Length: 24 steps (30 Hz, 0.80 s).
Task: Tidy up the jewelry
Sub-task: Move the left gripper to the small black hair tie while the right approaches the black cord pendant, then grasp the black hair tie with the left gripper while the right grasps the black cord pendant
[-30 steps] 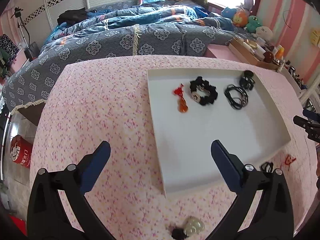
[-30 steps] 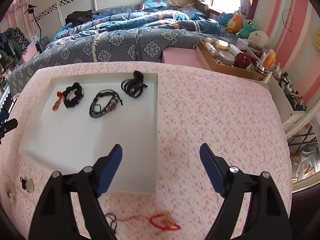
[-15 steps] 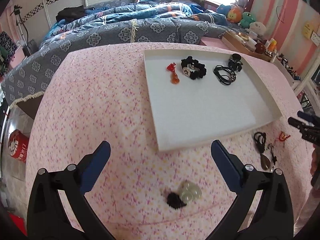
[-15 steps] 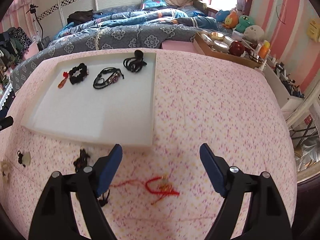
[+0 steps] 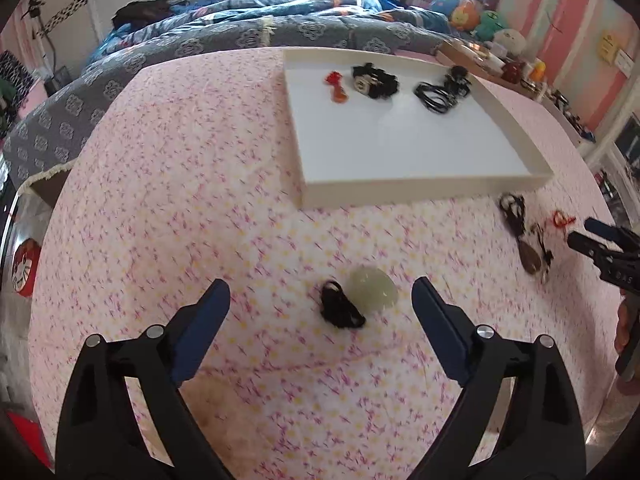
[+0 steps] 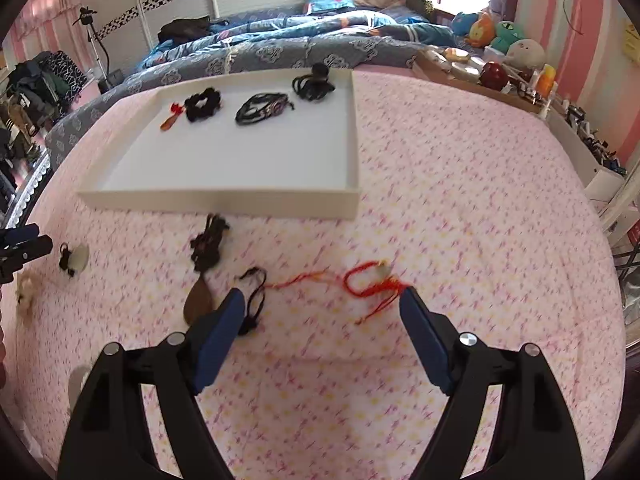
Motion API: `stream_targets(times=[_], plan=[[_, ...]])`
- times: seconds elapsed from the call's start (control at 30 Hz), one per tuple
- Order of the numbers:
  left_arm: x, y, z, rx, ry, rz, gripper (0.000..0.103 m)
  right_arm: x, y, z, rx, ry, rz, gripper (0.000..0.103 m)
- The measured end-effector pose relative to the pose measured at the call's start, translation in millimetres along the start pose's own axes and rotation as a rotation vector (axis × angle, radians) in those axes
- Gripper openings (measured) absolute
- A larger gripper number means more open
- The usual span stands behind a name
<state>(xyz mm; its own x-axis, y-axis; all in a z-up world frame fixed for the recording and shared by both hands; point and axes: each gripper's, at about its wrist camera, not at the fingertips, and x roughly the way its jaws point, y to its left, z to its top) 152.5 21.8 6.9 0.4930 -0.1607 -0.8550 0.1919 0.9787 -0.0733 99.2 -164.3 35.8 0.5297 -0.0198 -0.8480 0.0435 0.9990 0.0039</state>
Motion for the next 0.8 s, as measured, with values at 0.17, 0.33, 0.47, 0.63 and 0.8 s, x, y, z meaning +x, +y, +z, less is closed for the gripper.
stream_targets(times=[0.17, 0.33, 0.47, 0.63, 0.8], plan=[[-1.9, -16.1, -8.0, 0.083, -0.009, 0.004, 0.079, 2.6, 8.0, -7.6, -0.023, 0.015, 0.005, 0.079], [3.2, -20.3, -12.0, 0.122, 0.003, 0.004, 0.075, 6.5, 14.2, -10.2, -0.040, 0.029, 0.009, 0.079], [10.3, -15.5, -12.5, 0.119, 0.017, -0.010, 0.060, 11.3, 17.9, -10.6, -0.049, 0.044, 0.013, 0.069], [17.2, -15.9, -11.9, 0.136, 0.028, -0.037, 0.058, 15.9, 21.2, -11.1, -0.057, 0.062, 0.026, 0.064], [26.3, -17.2, -12.9, 0.141, 0.053, -0.060, 0.041, 20.9, 24.8, -10.3, -0.060, 0.077, 0.041, 0.056]])
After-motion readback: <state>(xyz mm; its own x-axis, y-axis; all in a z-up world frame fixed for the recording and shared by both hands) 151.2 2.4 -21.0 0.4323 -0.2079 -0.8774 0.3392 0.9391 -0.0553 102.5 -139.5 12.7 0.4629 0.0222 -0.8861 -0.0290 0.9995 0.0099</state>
